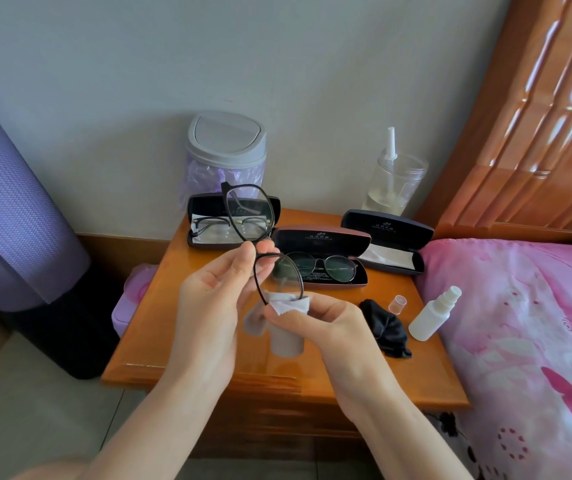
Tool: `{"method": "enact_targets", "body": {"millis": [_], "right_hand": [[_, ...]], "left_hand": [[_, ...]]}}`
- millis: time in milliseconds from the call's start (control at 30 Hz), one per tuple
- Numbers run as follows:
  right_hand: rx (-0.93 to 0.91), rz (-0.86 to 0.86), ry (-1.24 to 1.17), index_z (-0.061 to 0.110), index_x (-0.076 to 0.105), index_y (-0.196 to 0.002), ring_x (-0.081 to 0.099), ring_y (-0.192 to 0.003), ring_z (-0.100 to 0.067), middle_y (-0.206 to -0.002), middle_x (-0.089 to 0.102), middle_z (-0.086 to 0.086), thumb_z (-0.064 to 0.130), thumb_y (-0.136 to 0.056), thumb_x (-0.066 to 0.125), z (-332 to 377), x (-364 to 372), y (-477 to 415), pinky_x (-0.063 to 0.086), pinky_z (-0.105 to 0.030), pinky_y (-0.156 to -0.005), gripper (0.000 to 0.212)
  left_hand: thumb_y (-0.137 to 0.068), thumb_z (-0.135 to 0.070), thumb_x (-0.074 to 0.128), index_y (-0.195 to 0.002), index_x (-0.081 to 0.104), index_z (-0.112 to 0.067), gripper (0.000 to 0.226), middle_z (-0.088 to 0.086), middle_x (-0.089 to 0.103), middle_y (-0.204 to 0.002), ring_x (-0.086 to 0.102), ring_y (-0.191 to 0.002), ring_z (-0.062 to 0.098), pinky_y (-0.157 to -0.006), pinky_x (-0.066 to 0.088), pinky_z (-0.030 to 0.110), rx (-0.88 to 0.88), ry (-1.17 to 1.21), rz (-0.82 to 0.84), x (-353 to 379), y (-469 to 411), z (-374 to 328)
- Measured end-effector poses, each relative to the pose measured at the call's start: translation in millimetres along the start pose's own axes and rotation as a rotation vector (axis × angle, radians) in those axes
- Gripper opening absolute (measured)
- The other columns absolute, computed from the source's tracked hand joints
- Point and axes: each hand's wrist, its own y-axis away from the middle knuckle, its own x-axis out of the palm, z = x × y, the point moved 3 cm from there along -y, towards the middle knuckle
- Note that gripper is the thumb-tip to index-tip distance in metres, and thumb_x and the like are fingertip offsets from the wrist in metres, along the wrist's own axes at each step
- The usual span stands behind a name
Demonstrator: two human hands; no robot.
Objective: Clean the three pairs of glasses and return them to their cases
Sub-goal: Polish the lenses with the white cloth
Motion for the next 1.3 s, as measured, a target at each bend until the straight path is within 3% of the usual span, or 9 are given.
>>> {"method": "enact_targets", "body": {"millis": [67, 200, 333, 567, 733, 833, 1033, 1200, 1300], "right_hand": [[-0.005, 0.001, 0.007, 0.009, 0.074, -0.094, 0.064, -0.088, -0.016, -0.094, 0.073, -0.006, 0.027, -0.076, 0.073, -0.3, -0.9, -0.5, 0.051, -0.015, -0.066, 0.026], [-0.030, -0.016, -0.076, 0.010, 0.075, -0.091, 0.063, -0.087, -0.014, -0.092, 0.073, -0.006, 0.037, -0.068, 0.071, 1.5, 0.4, -5.9, 0.052, -0.021, -0.073, 0.036], [-0.042, -0.041, -0.176, 0.009, 0.075, -0.090, 0.064, -0.086, -0.014, -0.087, 0.072, -0.003, 0.039, -0.067, 0.071, 5.3, 1.1, -11.3, 0.049, -0.026, -0.077, 0.037], [-0.032, -0.069, -0.242, 0.009, 0.075, -0.092, 0.064, -0.085, -0.012, -0.088, 0.072, -0.002, 0.038, -0.071, 0.070, 7.0, 6.4, -10.1, 0.049, -0.023, -0.072, 0.036], [-0.029, -0.059, -0.254, 0.009, 0.075, -0.092, 0.063, -0.085, -0.014, -0.088, 0.071, -0.003, 0.039, -0.073, 0.069, 6.3, 15.5, -10.3, 0.050, -0.025, -0.075, 0.035], [-0.046, -0.046, -0.172, 0.009, 0.074, -0.090, 0.061, -0.075, -0.006, -0.082, 0.071, 0.000, 0.040, -0.073, 0.068, 7.4, 14.1, -8.1, 0.050, -0.019, -0.068, 0.036], [-0.072, 0.014, 0.001, 0.007, 0.074, -0.086, 0.058, -0.070, -0.005, -0.077, 0.068, -0.005, 0.029, -0.080, 0.070, 5.5, 7.9, -4.6, 0.046, -0.012, -0.062, 0.023], [-0.045, 0.040, 0.089, 0.011, 0.076, -0.091, 0.059, -0.074, -0.010, -0.088, 0.071, -0.012, 0.035, -0.072, 0.072, 3.8, -1.8, -0.3, 0.047, -0.018, -0.063, 0.031], [-0.044, 0.032, 0.090, 0.012, 0.076, -0.090, 0.061, -0.073, -0.008, -0.086, 0.071, -0.009, 0.036, -0.068, 0.072, 4.8, -4.6, -0.1, 0.048, -0.016, -0.063, 0.032]], "left_hand": [[-0.073, -0.034, 0.059, -0.081, 0.074, -0.023, 0.021, -0.004, 0.076, -0.088, 0.071, -0.092, 0.010, -0.073, 0.057, 0.019, -0.007, -0.020, 0.011, 1.8, 1.6, 1.0], [-0.072, -0.035, 0.058, -0.081, 0.074, -0.022, 0.023, -0.003, 0.076, -0.080, 0.071, -0.082, 0.006, -0.055, 0.055, 0.018, -0.017, -0.062, 0.041, 7.7, 7.2, 3.3], [-0.074, -0.035, 0.056, -0.085, 0.073, -0.019, 0.026, -0.004, 0.075, -0.080, 0.071, -0.077, 0.007, -0.063, 0.058, 0.020, 0.007, -0.101, 0.059, 10.3, 9.5, 1.9], [-0.077, -0.031, 0.054, -0.088, 0.072, -0.018, 0.025, -0.010, 0.075, -0.079, 0.070, -0.074, 0.001, -0.055, 0.052, 0.013, 0.022, -0.117, 0.067, 12.7, 12.5, 1.0], [-0.077, -0.036, 0.056, -0.095, 0.074, -0.017, 0.032, -0.002, 0.076, -0.089, 0.071, -0.084, 0.012, -0.068, 0.057, 0.024, -0.011, -0.110, 0.036, 7.4, 9.4, 2.7], [-0.074, -0.041, 0.057, -0.090, 0.077, -0.021, 0.031, -0.001, 0.075, -0.082, 0.063, -0.080, 0.022, -0.075, 0.048, 0.040, -0.028, -0.128, 0.013, 4.1, 7.4, 4.2], [-0.074, -0.034, 0.058, -0.074, 0.079, -0.024, 0.023, -0.003, 0.076, -0.080, 0.072, -0.081, 0.008, -0.067, 0.057, 0.019, -0.034, -0.051, 0.038, 2.4, 4.1, -0.5], [-0.072, -0.030, 0.059, -0.086, 0.073, -0.017, 0.023, -0.003, 0.076, -0.087, 0.071, -0.090, 0.010, -0.084, 0.055, 0.027, -0.046, -0.016, 0.025, 0.3, 0.1, -1.9], [-0.072, -0.032, 0.059, -0.082, 0.075, -0.021, 0.022, -0.002, 0.076, -0.089, 0.071, -0.091, 0.010, -0.085, 0.053, 0.030, -0.052, -0.029, 0.031, 1.1, 2.1, 0.3]]}}
